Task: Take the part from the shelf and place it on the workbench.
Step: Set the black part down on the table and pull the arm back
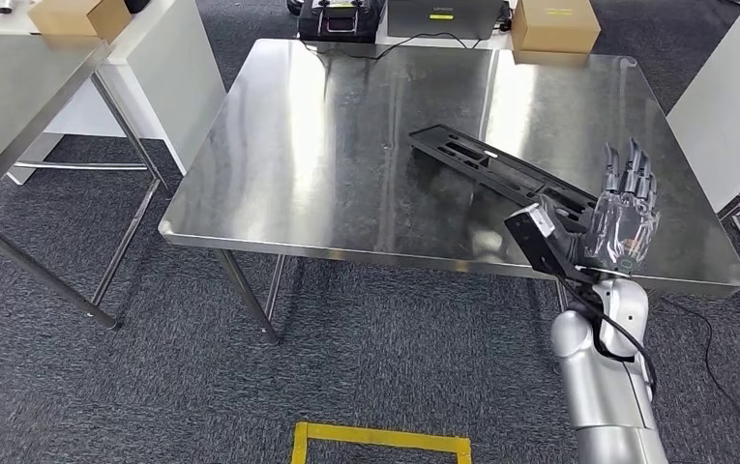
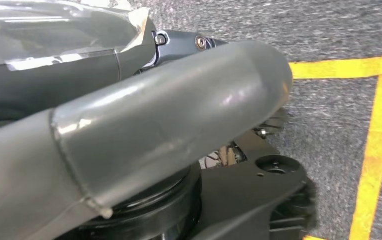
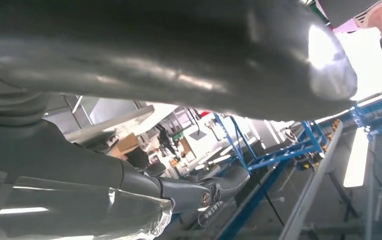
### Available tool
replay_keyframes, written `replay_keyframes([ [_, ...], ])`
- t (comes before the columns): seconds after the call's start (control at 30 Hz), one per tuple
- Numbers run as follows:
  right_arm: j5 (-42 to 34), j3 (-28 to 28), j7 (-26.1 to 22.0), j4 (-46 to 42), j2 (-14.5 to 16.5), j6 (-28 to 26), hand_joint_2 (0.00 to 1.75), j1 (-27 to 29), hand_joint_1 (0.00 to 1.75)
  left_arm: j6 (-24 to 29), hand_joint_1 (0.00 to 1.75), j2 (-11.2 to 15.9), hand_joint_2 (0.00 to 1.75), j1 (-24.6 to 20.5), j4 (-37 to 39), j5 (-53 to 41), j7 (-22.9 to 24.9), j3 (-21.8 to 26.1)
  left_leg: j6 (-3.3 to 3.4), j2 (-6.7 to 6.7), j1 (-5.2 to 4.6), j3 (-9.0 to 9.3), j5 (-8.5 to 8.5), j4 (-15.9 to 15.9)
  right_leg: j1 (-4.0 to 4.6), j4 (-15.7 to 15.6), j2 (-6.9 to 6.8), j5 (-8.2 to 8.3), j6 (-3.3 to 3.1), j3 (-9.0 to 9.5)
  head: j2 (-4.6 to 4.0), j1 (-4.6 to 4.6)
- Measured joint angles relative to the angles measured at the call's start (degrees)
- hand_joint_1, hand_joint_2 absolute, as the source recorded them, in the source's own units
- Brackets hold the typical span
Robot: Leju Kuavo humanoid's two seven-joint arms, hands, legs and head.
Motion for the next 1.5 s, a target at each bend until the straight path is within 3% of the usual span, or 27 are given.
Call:
replay_keyframes([
  [0.03, 0.2, 0.0, 0.0, -1.5, 0.0, -0.1, 0.0, 1.2, 0.0, 0.0, 0.0, 0.0, 0.0, 0.0, 0.0, 0.1, 0.0, 0.0, -0.28, 0.02, 0.33, 0.87, 0.41, 0.3, -0.11, 0.0, -0.01, 0.44, 0.27, -0.56, 0.0, 0.0],
  [0.07, 0.4, 0.1, -0.1, -2.9, -0.1, -0.2, 0.0, 2.3, 0.0, 0.1, 0.0, 0.1, 0.0, 0.0, 0.0, 0.1, 0.0, 0.1, -0.51, 0.03, 0.61, 2.83, 1.63, -1.7, -0.27, 0.1, -0.01, 0.84, 0.58, -1.07, 0.0, 0.01],
  [0.13, 0.6, 0.1, -0.1, -5.3, -0.1, -0.4, 0.0, 3.7, 0.0, 0.1, 0.0, 0.1, 0.0, -0.1, 0.0, 0.1, -0.1, 0.1, -0.94, -0.04, 1.04, 8.83, 3.73, -9.7, -0.49, 0.3, 0.04, 1.56, 1.38, -1.93, 0.0, -0.04],
  [0.2, 0.7, 0.1, -0.3, -7.3, -0.2, -0.6, 0.0, 4.7, 0.0, 0.1, 0.0, 0.1, 0.0, -0.3, 0.0, 0.3, -0.2, 0.3, -0.73, -0.49, 0.92, 12.53, 4.02, -15.2, -0.47, 0.4, 0.11, 2.27, 2.37, -2.34, 0.0, 0.06],
  [0.23, 0.7, 0.3, -0.6, -8.6, -0.3, -1.0, 0.0, 5.4, 0.0, 0.2, 0.0, 0.0, 0.0, -0.3, 0.0, 0.5, -0.2, 0.5, -0.4, -0.74, 0.63, 12.88, 3.84, -16.1, -0.39, 0.3, 0.13, 2.66, 2.92, -2.43, 0.0, 0.12],
  [0.3, 0.6, 0.7, -1.4, -12.1, -0.3, -2.0, 0.0, 8.3, 0.0, 0.5, 0.0, 0.0, 0.0, -0.3, 0.0, 1.0, -0.5, 0.8, 0.89, -0.84, 0.17, 12.15, 4.61, -16.2, -0.49, 0.2, 0.11, 3.19, 3.97, -2.6, 0.0, 0.22],
  [0.33, 0.5, 1.0, -1.7, -14.2, -0.4, -2.6, 0.0, 10.3, 0.0, 0.6, 0.0, 0.0, 0.0, -0.2, 0.0, 1.3, -0.7, 1.0, 1.67, -0.79, 0.04, 11.69, 5.18, -16.3, -0.59, 0.7, 0.09, 2.52, 4.08, -3.09, 0.0, 0.27],
  [0.4, -0.1, 1.5, -2.1, -18.5, -0.5, -4.0, 0.0, 14.6, 0.0, 0.9, 0.0, 0.0, 0.0, -0.2, 0.0, 1.8, -1.0, 1.3, 3.06, -0.62, -0.05, 10.43, 6.52, -16.6, -0.69, 4.8, 0.11, -1.55, 3.39, -4.88, 0.0, 0.46],
  [0.47, -1.7, 1.7, -2.4, -22.5, -0.5, -5.4, 0.0, 19.3, 0.0, 1.1, 0.0, -0.1, 0.0, -0.1, 0.0, 2.1, -1.1, 1.6, 3.65, -0.61, -0.46, 8.74, 7.78, -16.5, -0.33, 12.4, 0.15, -6.56, 2.78, -6.96, 0.0, 0.61],
  [0.5, -3.0, 1.6, -2.7, -24.3, -0.4, -6.0, 0.0, 21.6, 0.0, 1.3, 0.0, -0.2, 0.0, 0.0, 0.0, 2.2, -1.0, 1.7, 3.77, -0.58, -0.71, 7.86, 8.41, -16.5, -0.11, 15.5, 0.17, -7.79, 2.86, -7.31, 0.0, 0.62],
  [0.53, -4.4, 1.4, -3.1, -25.6, -0.2, -6.3, 0.0, 23.7, 0.0, 1.5, 0.0, -0.3, 0.0, 0.1, 0.0, 2.4, -0.9, 1.8, 3.87, -0.52, -0.98, 7.01, 9.03, -16.4, 0.15, 16.9, 0.18, -7.89, 3.15, -6.82, 0.0, 0.65],
  [0.6, -7.6, 0.4, -4.3, -26.9, 0.3, -6.5, 0.0, 27.0, 0.0, 2.0, 0.0, -0.5, 0.0, 0.2, 0.0, 2.6, -0.6, 2.0, 3.91, -0.39, -1.48, 5.58, 10.18, -16.4, 0.74, 13.5, 0.18, -5.92, 3.52, -2.66, 0.0, 0.66],
  [0.67, -11.1, -1.2, -6.3, -26.9, 1.1, -6.5, 0.0, 29.3, 0.0, 2.3, 0.0, -0.8, 0.0, 0.1, 0.0, 2.8, -0.4, 2.3, 3.69, -0.28, -1.81, 4.72, 11.24, -16.3, 1.46, 4.7, 0.13, -5.37, 2.59, 3.85, 0.0, 0.6],
  [0.7, -12.7, -2.3, -7.4, -26.5, 1.6, -6.5, 0.0, 30.1, 0.0, 2.5, 0.0, -0.9, 0.0, 0.1, 0.0, 2.9, -0.3, 2.4, 3.46, -0.19, -1.88, 4.58, 11.74, -16.4, 1.76, 1.2, 0.09, -5.6, 1.92, 6.05, 0.0, 0.55],
  [0.77, -15.0, -4.6, -8.7, -24.6, 2.5, -6.6, 0.0, 31.0, 0.0, 2.9, 0.0, -1.1, 0.0, 0.1, 0.0, 3.1, -0.2, 2.5, 2.83, 0.0, -1.81, 4.58, 12.66, -16.6, 2.24, -1.6, 0.06, -5.73, 0.79, 7.28, 0.0, 0.46],
  [0.83, -16.2, -6.3, -8.7, -22.2, 3.3, -6.7, 0.0, 31.8, 0.0, 3.1, 0.0, -1.1, 0.0, 0.1, 0.0, 3.2, -0.1, 2.6, 2.17, 0.01, -1.64, 4.04, 12.51, -16.4, 1.68, -1.9, 0.02, -4.48, -0.18, 6.33, 0.0, 0.56],
  [0.9, -17.3, -7.6, -8.6, -19.9, 4.1, -6.7, 0.0, 32.1, 0.0, 3.3, 0.0, -1.1, 0.0, 0.3, 0.0, 3.5, 0.0, 2.7, 1.37, -0.09, -1.36, 2.58, 8.08, -13.0, 1.0, -2.2, -0.09, -2.78, -1.02, 4.86, 0.0, 0.4],
  [0.97, -19.6, -9.3, -8.9, -16.1, 5.0, -6.7, 0.0, 32.0, 0.0, 3.5, 0.0, -1.2, 0.0, 0.3, 0.0, 3.8, 0.0, 2.8, 0.5, -0.09, -0.74, 0.91, 2.02, -6.0, 1.0, -2.1, -0.18, -1.31, -1.16, 3.31, 0.0, 0.16],
  [1.0, -20.9, -10.6, -9.7, -13.4, 5.5, -6.7, 0.0, 31.8, 0.0, 3.7, 0.0, -1.2, 0.0, 0.2, 0.0, 4.0, 0.0, 2.9, 0.09, -0.06, -0.41, 0.48, 0.69, -2.6, 0.96, -2.0, -0.27, -0.64, -0.95, 2.56, 0.0, 0.16],
  [1.03, -22.2, -12.2, -11.1, -10.8, 6.0, -6.7, 0.0, 31.6, 0.0, 3.8, 0.0, -1.2, 0.0, 0.2, 0.0, 4.1, 0.0, 3.0, -0.27, -0.03, -0.08, 0.71, 0.8, -0.5, 0.9, -1.9, -0.39, 0.01, -0.68, 1.79, 0.0, 0.17],
  [1.1, -24.2, -15.9, -14.4, -5.1, 7.1, -6.7, 0.0, 30.6, 0.0, 3.9, 0.0, -1.2, 0.0, 0.2, 0.0, 4.2, 0.0, 3.2, -0.83, 0.02, 0.57, 4.2, 3.69, -2.3, 0.6, -1.4, -0.57, 1.14, -0.01, 0.11, 0.0, 0.15],
  [1.17, -26.7, -19.8, -17.1, 2.1, 7.7, -6.7, 0.0, 28.3, 0.0, 3.9, 0.0, -1.4, 0.0, 0.1, 0.0, 4.3, 0.0, 3.3, -1.11, -0.13, 0.96, 10.49, 4.56, -10.3, 0.43, -0.5, -0.55, 1.93, 0.79, -1.3, 0.0, 0.07],
  [1.23, -28.8, -24.7, -19.7, 11.5, 7.9, -6.7, 0.0, 25.5, 0.0, 4.0, 0.0, -1.6, 0.0, -0.2, -0.1, 4.5, 0.0, 3.5, -0.62, -0.47, 0.73, 14.02, 3.2, -15.9, 0.62, 0.0, -0.58, 2.64, 1.74, -1.99, 0.0, 0.1],
  [1.33, -29.4, -31.7, -22.8, 22.8, 8.0, -6.8, 0.0, 23.5, 0.0, 4.0, 0.0, -1.8, 0.0, -0.1, -0.1, 4.8, 0.0, 3.8, 1.62, -0.47, -0.14, 12.96, 4.07, -16.9, 0.46, -0.1, -0.66, 3.54, 3.17, -2.82, 0.0, 0.28],
  [1.4, -29.5, -34.6, -22.6, 28.2, 8.2, -6.7, 0.0, 22.6, 0.0, 4.2, 0.0, -1.8, 0.0, 0.1, -0.1, 4.9, -0.1, 3.9, 3.01, -0.06, -0.22, 11.17, 5.68, -17.2, 0.11, 2.6, -0.53, 0.39, 2.92, -4.41, 0.0, 0.44],
  [1.47, -29.8, -36.9, -20.3, 34.2, 8.2, -6.1, 0.0, 21.2, 0.0, 4.4, 0.0, -1.9, 0.0, 0.1, -0.1, 5.1, -0.1, 4.0, 3.5, 0.27, -0.35, 9.25, 7.19, -17.2, 0.07, 9.3, -0.35, -5.49, 2.28, -6.21, 0.0, 0.72],
  [1.5, -29.9, -37.9, -18.5, 37.1, 8.2, -5.1, 0.0, 20.6, 0.0, 4.6, 0.0, -2.0, 0.0, 0.1, -0.1, 5.2, -0.1, 4.1, 3.51, 0.38, -0.47, 8.38, 7.93, -17.2, 0.12, 13.0, -0.27, -7.4, 2.36, -6.71, 0.0, 0.73],
])
